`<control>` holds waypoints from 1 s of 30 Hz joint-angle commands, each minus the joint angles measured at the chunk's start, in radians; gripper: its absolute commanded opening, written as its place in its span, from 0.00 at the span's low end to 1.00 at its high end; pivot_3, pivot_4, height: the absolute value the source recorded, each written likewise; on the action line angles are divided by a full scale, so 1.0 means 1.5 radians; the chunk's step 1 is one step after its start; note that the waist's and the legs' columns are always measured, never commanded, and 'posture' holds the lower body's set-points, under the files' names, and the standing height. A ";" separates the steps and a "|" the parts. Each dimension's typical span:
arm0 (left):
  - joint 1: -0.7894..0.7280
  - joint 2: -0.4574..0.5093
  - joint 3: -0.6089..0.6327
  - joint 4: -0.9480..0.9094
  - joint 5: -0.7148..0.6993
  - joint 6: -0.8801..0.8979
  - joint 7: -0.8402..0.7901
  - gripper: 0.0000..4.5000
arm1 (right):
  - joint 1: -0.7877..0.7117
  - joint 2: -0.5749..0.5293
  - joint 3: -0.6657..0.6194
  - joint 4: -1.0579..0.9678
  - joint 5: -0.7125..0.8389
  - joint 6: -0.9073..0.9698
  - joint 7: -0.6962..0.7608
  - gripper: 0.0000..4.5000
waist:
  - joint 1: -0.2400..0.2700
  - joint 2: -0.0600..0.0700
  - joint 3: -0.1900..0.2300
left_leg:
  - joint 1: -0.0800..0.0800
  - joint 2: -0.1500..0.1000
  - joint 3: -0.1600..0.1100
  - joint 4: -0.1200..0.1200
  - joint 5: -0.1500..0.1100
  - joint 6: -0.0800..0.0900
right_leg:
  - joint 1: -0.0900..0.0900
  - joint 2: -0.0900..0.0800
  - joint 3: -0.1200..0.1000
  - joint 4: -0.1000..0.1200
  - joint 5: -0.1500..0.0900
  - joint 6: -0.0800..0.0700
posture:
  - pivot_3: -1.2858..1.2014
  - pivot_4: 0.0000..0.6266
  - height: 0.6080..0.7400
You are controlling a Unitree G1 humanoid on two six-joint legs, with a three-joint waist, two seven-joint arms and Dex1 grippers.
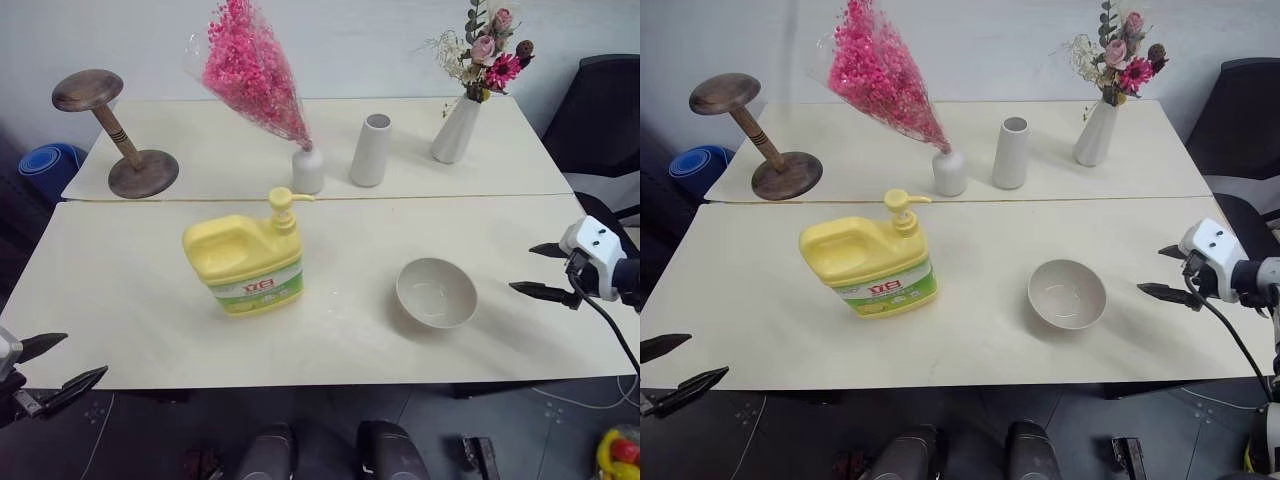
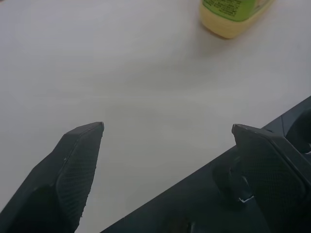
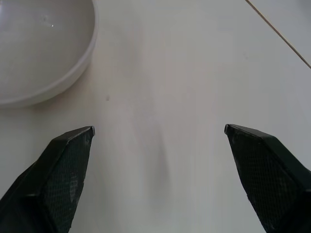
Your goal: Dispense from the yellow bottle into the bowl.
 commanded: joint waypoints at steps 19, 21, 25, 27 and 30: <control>-0.125 0.165 0.087 -0.191 -0.351 0.277 -0.049 1.00 | 0.072 0.002 -0.015 -0.445 0.149 0.192 0.070 1.00 | 0.003 0.000 0.000 | 0.000 0.002 -0.001 0.000 -0.001 -0.002 | -0.001 0.000 0.006 0.000 0.000 0.000 | 0.52 0.24 1.00; -0.147 0.206 0.088 -0.235 -0.415 0.314 -0.058 1.00 | 0.120 0.012 0.000 -0.549 0.168 0.214 0.068 1.00 | 0.004 0.000 0.000 | -0.001 0.002 -0.002 0.000 -0.001 -0.002 | -0.001 0.000 0.005 0.000 0.000 0.000 | 0.52 0.24 1.00; -0.135 0.246 0.069 -0.316 -0.412 0.319 -0.121 1.00 | 0.200 0.027 0.010 -0.632 0.167 0.225 0.039 1.00 | 0.003 0.000 0.000 | 0.000 0.001 -0.001 -0.001 -0.001 -0.002 | -0.001 0.000 0.007 -0.001 0.000 0.000 | 0.52 0.24 1.00; -0.131 0.256 0.034 -0.343 -0.376 0.292 -0.142 1.00 | 0.252 0.034 0.028 -0.642 0.133 0.187 0.020 1.00 | 0.003 0.000 0.000 | 0.000 0.001 0.000 -0.001 -0.002 -0.001 | -0.001 0.002 0.007 -0.001 0.000 0.000 | 0.52 0.24 1.00; -0.134 0.257 -0.008 -0.348 -0.328 0.261 -0.153 1.00 | 0.291 0.040 0.047 -0.632 0.091 0.141 -0.004 1.00 | 0.003 0.000 0.000 | 0.000 0.001 0.001 -0.001 -0.002 -0.001 | -0.001 0.004 0.008 -0.001 0.000 0.000 | 0.52 0.24 1.00</control>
